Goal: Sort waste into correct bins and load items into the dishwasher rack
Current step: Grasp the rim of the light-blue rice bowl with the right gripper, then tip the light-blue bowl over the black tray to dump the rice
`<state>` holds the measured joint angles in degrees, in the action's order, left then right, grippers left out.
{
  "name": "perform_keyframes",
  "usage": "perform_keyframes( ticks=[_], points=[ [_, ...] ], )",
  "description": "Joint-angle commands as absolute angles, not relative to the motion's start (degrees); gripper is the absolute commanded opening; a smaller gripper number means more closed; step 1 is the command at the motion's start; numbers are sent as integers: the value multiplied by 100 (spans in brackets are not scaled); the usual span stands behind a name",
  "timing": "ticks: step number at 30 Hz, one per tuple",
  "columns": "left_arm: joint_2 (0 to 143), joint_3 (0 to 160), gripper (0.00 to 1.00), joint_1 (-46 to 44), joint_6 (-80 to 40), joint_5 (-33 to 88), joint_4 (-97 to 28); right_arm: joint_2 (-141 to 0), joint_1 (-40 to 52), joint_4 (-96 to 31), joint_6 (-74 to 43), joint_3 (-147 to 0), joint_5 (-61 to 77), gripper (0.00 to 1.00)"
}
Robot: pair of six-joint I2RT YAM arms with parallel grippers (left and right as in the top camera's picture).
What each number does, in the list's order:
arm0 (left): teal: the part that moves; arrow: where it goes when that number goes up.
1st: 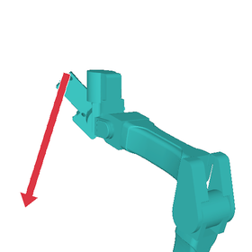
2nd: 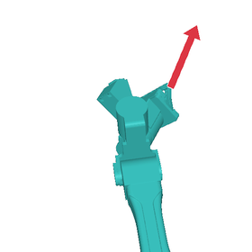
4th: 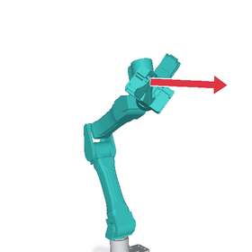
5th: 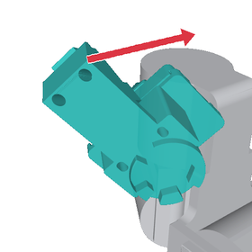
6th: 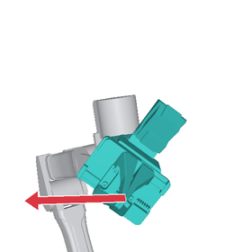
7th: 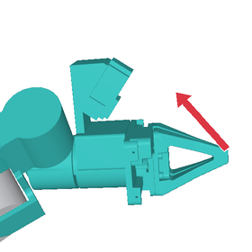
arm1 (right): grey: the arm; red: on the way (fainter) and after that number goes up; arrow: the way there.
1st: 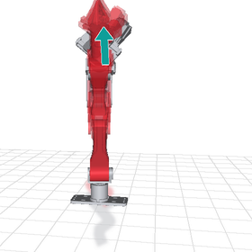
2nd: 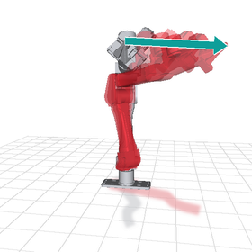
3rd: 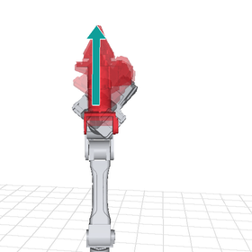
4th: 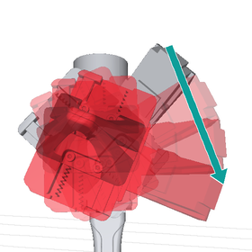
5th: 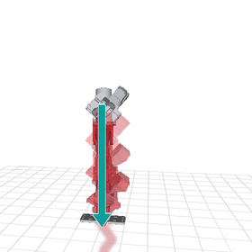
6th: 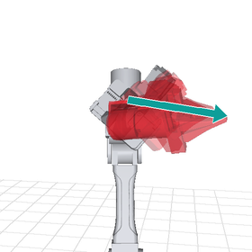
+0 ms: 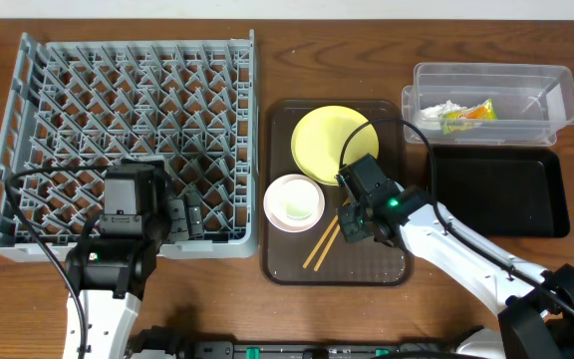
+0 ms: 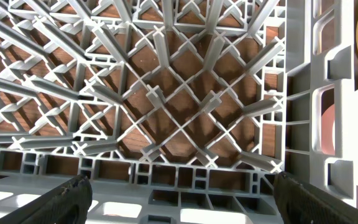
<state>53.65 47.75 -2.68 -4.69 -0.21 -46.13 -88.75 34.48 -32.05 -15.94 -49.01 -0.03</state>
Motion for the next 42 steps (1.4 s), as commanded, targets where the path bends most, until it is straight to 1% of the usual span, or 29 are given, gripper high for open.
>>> perform_keyframes(
  ticks=[1, 9, 13, 20, 26, 32, 38, 42],
  points=[
    [5387, 4919, 95, -244, -521, -45, -4626, -8851, 3533, -3212, -1629, -4810, -104, 12],
    [5387, 4919, 95, -244, -521, -45, -4626, -8851, 3533, -3133, -1627, -4670, -108, 11],
    [5387, 4919, 95, -244, -521, -45, -4626, -8851, 3533, -3030, -1629, -4672, -106, 1],
    [5384, 4919, 95, -244, -521, -45, -4628, -8809, 3527, -2974, -1627, -4840, -104, 1],
    [5384, 4919, 95, -244, -521, -45, -4628, -8342, 3310, -3177, -1629, -5446, 80, 1],
    [5387, 4919, 95, -244, -521, -45, -4628, -7837, 2335, -3173, -1629, -5743, 1153, 1],
    [5387, 4919, 95, -244, -521, -45, -4628, -7754, 777, -3326, -1553, -5743, 2836, 1],
    [5387, 4919, 95, -244, -521, -45, -4628, -7758, -47, -3369, -1448, -5743, 3632, 1]
  ],
)
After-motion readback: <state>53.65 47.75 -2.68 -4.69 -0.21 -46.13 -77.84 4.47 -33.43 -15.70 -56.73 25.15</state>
